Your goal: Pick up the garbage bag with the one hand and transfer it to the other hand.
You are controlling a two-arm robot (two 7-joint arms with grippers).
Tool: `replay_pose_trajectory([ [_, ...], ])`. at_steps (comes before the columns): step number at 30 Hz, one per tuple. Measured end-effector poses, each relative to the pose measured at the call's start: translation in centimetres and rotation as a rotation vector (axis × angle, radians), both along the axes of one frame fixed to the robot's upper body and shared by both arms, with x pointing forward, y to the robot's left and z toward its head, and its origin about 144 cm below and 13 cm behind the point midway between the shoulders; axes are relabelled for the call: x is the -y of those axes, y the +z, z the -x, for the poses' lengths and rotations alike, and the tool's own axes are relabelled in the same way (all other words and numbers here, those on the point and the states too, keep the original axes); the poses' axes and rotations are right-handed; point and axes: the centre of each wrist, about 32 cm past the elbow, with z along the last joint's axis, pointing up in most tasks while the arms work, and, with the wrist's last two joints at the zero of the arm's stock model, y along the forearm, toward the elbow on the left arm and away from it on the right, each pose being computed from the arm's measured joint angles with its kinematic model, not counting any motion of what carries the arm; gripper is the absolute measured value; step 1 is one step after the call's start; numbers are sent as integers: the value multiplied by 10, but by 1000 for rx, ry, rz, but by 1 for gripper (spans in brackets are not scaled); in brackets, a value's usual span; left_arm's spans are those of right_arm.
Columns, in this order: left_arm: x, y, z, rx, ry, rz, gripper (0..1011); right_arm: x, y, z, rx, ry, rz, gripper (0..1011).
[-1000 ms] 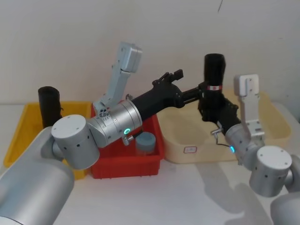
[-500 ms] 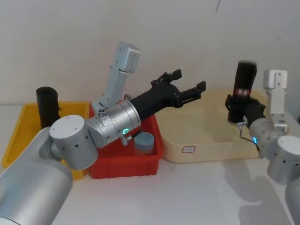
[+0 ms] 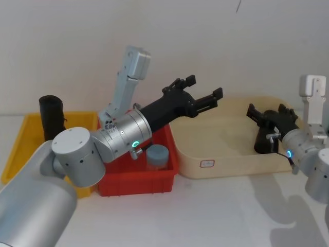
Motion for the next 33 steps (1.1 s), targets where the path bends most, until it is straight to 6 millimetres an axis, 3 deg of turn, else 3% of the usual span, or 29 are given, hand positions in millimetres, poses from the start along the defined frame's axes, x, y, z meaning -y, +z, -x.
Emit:
replay_pose_trajectory([
  [14,-21,5,17,70,139,14,1001,-15,19,20,49,159,-16,1001],
  [33,-79,2,77,148,447,30,1001,-71,22,56,28,450,-14,1002],
])
